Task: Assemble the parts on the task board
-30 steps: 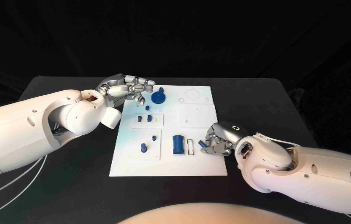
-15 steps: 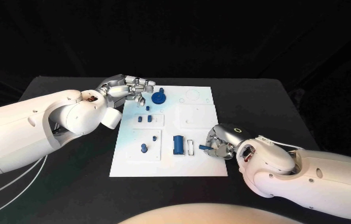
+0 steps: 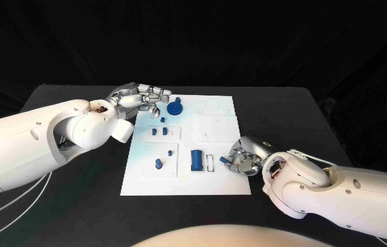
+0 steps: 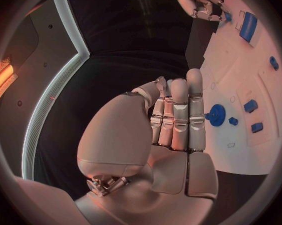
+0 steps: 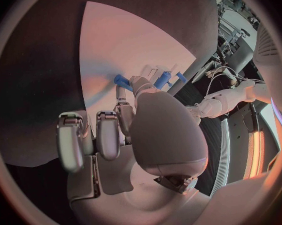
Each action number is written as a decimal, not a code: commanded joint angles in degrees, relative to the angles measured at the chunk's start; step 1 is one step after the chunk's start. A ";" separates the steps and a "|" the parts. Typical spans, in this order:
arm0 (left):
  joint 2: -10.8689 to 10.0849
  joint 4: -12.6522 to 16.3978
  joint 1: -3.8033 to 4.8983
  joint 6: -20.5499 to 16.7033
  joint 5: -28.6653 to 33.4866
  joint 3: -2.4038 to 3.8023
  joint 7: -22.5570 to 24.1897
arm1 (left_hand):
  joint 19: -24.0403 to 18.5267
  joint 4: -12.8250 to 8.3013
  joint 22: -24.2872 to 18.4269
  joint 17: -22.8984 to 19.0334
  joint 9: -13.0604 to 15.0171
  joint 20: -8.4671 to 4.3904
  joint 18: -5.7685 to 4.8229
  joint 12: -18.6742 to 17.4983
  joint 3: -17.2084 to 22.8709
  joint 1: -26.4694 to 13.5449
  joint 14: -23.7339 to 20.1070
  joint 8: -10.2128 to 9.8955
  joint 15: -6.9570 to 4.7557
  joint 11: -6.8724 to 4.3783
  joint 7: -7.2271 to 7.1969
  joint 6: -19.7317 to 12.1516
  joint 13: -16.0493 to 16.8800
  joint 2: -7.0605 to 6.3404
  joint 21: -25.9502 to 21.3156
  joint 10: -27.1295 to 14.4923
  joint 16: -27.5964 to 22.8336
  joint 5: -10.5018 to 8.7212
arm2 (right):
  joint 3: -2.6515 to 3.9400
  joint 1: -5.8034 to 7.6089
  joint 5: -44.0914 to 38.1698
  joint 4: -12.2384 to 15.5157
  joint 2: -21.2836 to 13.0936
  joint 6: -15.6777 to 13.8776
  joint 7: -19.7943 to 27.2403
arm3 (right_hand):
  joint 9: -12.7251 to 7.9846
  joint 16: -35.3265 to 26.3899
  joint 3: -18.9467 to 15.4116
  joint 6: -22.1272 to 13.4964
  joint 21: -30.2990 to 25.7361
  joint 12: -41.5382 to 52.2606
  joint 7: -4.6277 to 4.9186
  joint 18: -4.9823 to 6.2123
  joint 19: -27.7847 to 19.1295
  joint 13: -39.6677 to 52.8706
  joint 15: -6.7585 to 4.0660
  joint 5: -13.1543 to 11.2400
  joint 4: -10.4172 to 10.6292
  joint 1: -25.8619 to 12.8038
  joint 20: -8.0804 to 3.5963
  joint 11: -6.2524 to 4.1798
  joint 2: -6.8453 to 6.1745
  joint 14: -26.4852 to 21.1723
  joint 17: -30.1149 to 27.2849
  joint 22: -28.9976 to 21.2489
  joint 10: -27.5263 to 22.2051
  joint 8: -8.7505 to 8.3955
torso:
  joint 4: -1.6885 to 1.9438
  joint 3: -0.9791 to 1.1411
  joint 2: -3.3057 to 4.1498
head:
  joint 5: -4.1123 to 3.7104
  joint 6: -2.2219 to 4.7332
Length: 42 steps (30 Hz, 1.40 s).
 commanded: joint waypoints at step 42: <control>0.30 0.18 0.03 1.44 -0.16 0.03 -0.07 | 0.42 -0.04 -0.07 -0.09 -0.07 -0.16 0.76 0.25 -0.24 -0.61 -0.53 -0.06 -0.04 0.00 -0.11 -0.33 0.06 0.08 -0.34 -0.29 -0.22 -0.04 | 0.02 0.16 13.94 -3.04 6.33 -1.02 1.83 | 1.74 0.38 0.34 1.15 -0.05 1.20 -0.14 -0.29 4.92 -0.24 -0.40 6.48 -0.03 -13.47 -0.20 0.30 -1.00 4.24 6.61 14.42 1.00 0.90 | -0.06 0.03 0.06 | 0.26 -0.30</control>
